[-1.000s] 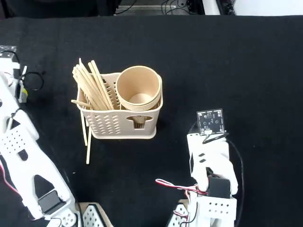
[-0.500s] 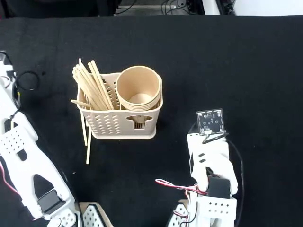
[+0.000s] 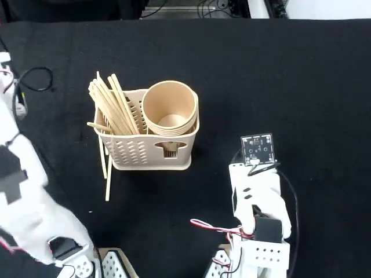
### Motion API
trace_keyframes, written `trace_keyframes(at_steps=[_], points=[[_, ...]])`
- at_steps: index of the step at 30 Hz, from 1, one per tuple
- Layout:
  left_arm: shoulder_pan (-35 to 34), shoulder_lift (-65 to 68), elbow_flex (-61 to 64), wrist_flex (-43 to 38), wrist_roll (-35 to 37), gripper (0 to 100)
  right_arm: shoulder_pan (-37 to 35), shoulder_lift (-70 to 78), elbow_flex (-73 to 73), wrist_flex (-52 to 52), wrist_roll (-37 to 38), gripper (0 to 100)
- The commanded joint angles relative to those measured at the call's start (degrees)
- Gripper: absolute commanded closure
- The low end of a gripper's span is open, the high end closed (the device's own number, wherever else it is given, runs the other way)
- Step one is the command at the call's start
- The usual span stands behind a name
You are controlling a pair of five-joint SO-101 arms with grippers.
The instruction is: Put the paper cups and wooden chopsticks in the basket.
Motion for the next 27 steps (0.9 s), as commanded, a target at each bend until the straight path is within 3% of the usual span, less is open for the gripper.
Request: trace_keyframes(at_steps=[1,9,17,21,27], points=[[2.8,-22.9,13.8,-7.4,1.1,97,0.9,-0.2,0.0,0.1,0.2,97.2],[3.1,-55.8,39.3,-28.9,11.0,97,0.9,-0.2,0.0,0.1,0.2,97.2],[4.0,-84.7,64.7,-61.2,23.6,97,0.9,-0.2,0.0,0.1,0.2,97.2],[13.7,-94.1,72.1,-71.8,26.3,97,0.9,-0.2,0.0,0.1,0.2,97.2],[33.8,-97.0,78.2,-76.5,23.6,97,0.9,-0.2,0.0,0.1,0.2,97.2]])
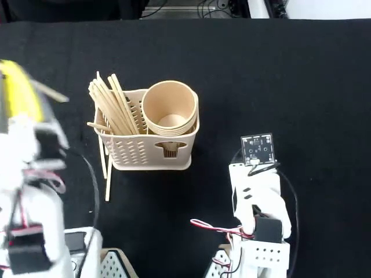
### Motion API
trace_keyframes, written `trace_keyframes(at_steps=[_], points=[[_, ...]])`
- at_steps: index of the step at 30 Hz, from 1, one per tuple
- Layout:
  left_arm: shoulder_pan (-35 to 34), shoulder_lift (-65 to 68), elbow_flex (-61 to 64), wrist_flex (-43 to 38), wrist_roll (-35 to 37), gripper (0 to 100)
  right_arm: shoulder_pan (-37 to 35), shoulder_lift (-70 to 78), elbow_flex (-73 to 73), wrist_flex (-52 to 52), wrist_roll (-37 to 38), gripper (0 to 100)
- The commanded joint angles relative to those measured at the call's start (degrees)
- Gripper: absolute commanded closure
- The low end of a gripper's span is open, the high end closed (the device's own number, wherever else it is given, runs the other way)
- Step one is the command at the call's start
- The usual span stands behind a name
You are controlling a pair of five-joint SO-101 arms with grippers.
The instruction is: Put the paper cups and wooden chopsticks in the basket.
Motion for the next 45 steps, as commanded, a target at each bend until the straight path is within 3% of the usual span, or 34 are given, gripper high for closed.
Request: trace_keyframes(at_steps=[1,4,12,16,19,24,27,30,34,45], points=[[13.4,0.3,3.9,-3.1,-2.6,97,0.9,-0.2,0.0,0.1,0.2,97.2],[16.4,2.8,8.1,-3.1,-3.2,97,0.9,-0.2,0.0,0.1,0.2,97.2],[16.4,8.1,13.6,-2.5,-5.9,96,0.9,-0.2,0.0,0.1,0.2,97.2],[16.3,8.4,14.3,2.3,-4.4,80,0.9,-0.2,0.0,0.1,0.2,97.2],[14.1,8.3,10.9,7.5,-2.2,79,0.9,-0.2,0.0,0.1,0.2,97.2],[7.4,8.7,-3.5,22.1,-2.1,79,0.9,-0.2,0.0,0.1,0.2,97.2],[-0.8,8.8,-11.5,31.2,-1.0,79,0.9,-0.2,0.0,0.1,0.2,97.2],[-9.9,11.4,-13.5,32.6,4.0,79,0.9,-0.2,0.0,0.1,0.2,97.2],[-15.1,23.2,-13.8,32.4,7.4,79,0.9,-0.2,0.0,0.1,0.2,97.2],[-13.1,71.4,-37.6,37.7,9.8,79,0.9,-0.2,0.0,0.1,0.2,97.2]])
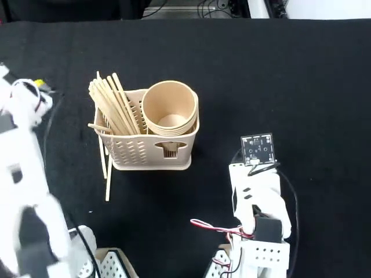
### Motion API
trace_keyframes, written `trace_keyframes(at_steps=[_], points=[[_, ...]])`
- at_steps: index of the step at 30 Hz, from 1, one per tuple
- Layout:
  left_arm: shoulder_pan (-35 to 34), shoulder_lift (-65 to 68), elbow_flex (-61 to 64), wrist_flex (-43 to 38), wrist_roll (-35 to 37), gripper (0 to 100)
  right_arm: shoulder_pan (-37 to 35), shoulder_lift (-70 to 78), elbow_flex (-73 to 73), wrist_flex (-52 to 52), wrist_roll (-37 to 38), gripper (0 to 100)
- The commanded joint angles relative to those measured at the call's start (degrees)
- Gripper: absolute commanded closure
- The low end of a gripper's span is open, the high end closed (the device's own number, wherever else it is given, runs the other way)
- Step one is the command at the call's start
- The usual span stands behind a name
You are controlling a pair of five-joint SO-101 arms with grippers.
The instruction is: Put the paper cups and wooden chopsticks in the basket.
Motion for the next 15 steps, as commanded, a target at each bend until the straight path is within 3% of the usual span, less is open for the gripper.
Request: trace_keyframes(at_steps=[1,4,8,15], points=[[2.5,18.0,-15.3,4.6,0.7,79,0.9,-0.2,0.0,0.1,0.2,97.2],[6.2,27.2,-24.0,9.0,0.0,79,0.9,-0.2,0.0,0.1,0.2,97.2],[10.4,37.4,-33.2,13.3,-8.4,79,0.9,-0.2,0.0,0.1,0.2,97.2],[10.9,51.8,-45.8,19.3,-15.2,79,0.9,-0.2,0.0,0.1,0.2,97.2]])
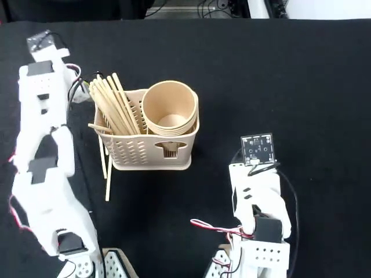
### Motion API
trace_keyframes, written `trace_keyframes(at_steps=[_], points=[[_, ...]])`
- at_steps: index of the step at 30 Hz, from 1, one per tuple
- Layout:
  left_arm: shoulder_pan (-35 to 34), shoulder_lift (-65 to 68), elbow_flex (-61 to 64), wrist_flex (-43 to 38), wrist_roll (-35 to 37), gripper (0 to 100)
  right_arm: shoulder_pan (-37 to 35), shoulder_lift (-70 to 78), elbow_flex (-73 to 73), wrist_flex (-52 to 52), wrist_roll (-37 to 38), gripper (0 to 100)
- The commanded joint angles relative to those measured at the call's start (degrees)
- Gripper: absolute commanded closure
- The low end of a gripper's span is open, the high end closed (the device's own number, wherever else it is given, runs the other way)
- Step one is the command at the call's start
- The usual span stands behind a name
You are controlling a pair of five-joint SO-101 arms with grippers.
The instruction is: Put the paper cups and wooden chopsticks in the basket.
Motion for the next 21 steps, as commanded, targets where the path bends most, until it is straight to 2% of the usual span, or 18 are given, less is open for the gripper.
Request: trace_keyframes(at_steps=[1,5,14,18,21], points=[[0.5,6.8,-10.2,2.8,-4.2,79,0.9,-0.2,0.0,0.1,0.2,97.2],[0.6,13.7,-15.2,3.4,-4.3,75,0.9,-0.2,0.0,0.1,0.2,97.2],[2.1,18.1,-27.2,13.6,-4.3,72,0.9,-0.2,0.0,0.1,0.2,97.2],[4.1,21.7,-27.4,13.7,-4.2,73,0.9,-0.2,0.0,0.1,0.2,97.2],[2.9,26.4,-29.8,13.8,-4.1,73,0.9,-0.2,0.0,0.1,0.2,97.2]])
